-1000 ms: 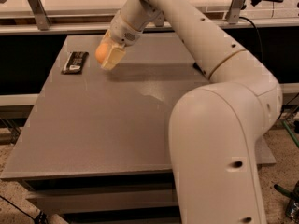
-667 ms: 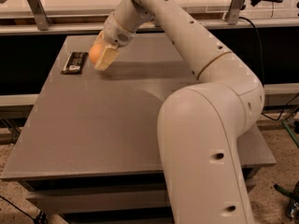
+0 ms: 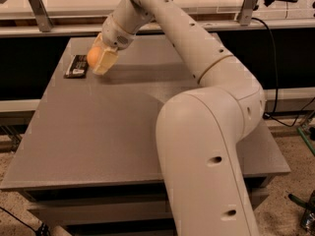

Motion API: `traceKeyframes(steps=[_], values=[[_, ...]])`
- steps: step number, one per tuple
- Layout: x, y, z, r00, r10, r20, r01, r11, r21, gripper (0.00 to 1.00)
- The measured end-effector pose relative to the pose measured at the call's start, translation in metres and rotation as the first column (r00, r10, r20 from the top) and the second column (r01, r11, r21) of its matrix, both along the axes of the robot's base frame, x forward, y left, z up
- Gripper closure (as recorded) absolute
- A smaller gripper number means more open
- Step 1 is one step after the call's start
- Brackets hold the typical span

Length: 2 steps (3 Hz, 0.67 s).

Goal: Move orange near rxbar chocolate

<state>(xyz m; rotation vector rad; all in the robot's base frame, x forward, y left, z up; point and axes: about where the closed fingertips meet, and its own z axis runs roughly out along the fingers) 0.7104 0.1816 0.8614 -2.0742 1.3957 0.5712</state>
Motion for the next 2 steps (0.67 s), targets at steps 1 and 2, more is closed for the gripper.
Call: traceKeyframes(steps=[1,2], values=[[-0.0001,0.0031,-0.0027,1.0000,0.003,-0.003,-0.003,1.000,0.000,0.36],[-0.0001,0.0062,-0.0056,1.0000,0.005,-0.006,-0.005,1.000,0.000,0.12]])
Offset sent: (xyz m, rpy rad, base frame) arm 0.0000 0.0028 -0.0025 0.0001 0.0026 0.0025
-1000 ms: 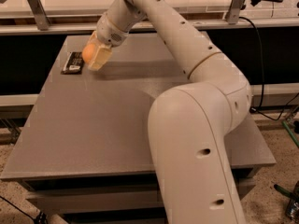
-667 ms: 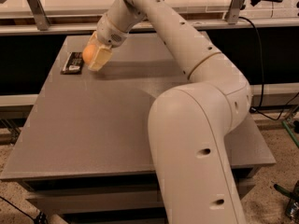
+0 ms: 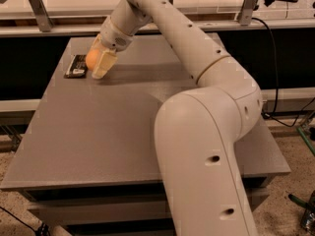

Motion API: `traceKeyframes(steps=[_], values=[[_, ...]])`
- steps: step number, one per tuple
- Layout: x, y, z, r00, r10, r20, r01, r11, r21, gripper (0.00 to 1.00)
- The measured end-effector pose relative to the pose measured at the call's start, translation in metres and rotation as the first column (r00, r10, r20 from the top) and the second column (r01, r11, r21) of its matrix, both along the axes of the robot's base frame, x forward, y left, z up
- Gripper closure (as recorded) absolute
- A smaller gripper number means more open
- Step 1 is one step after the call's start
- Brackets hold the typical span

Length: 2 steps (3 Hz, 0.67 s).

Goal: Move orange near rxbar chocolate

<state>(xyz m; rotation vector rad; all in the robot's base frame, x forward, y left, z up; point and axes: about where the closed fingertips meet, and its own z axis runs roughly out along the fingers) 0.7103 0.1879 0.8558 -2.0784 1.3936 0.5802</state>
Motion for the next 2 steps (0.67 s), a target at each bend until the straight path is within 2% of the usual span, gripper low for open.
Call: traceKeyframes(steps=[1,2], values=[[-0.0001,0.0030,-0.0028,1.0000,0.003,-0.003,-0.003,1.000,0.000,0.00],[-0.0001,0.0031,-0.0029,1.0000,0.003,-0.003,-0.003,1.000,0.000,0.00]])
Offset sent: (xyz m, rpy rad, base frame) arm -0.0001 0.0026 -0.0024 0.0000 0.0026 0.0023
